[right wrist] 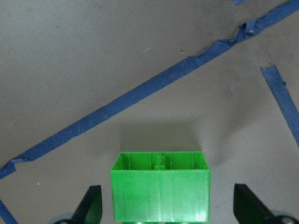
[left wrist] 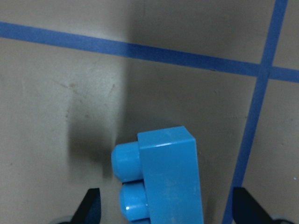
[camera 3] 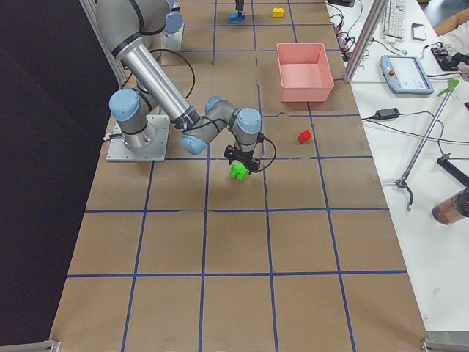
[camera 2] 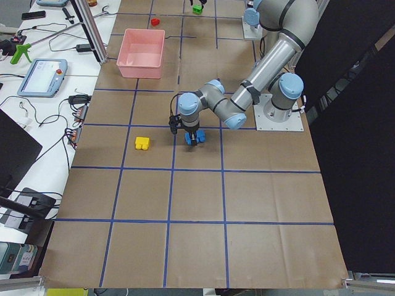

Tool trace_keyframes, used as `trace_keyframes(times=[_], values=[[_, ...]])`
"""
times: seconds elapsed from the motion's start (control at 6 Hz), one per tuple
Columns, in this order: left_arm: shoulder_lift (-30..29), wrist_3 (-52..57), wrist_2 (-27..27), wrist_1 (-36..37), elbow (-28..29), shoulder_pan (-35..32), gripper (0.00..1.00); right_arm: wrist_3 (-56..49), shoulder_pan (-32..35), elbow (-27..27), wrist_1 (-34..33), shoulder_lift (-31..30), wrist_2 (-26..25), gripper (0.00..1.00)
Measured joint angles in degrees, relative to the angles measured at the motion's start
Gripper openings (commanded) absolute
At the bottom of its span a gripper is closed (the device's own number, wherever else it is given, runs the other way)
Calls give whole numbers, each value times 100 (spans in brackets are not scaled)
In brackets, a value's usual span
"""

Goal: Put all blocks into box

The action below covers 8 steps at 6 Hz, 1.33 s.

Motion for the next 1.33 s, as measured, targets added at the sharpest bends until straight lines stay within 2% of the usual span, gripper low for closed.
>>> trace_keyframes(times=[0.17,0.33,0.5,0.67,1.0,1.17,1.33], values=[[-82,46,44,36,1,3,86,-21,-12,2,-42,34,-4,100],[-151,65,101,52,5,4,60,-29,-15,9,-45,47,-14,100],[-180,75,119,55,8,4,41,-53,-16,17,-34,52,-31,100],[-195,82,119,53,12,5,14,-100,-16,34,-20,56,-58,98],[-183,226,104,4,47,5,7,-140,-23,50,-9,57,-78,53],[-136,297,102,-84,78,-6,0,-145,-25,50,-8,57,-77,38],[-86,325,89,-179,97,-34,0,-147,-29,42,-10,57,-80,35]])
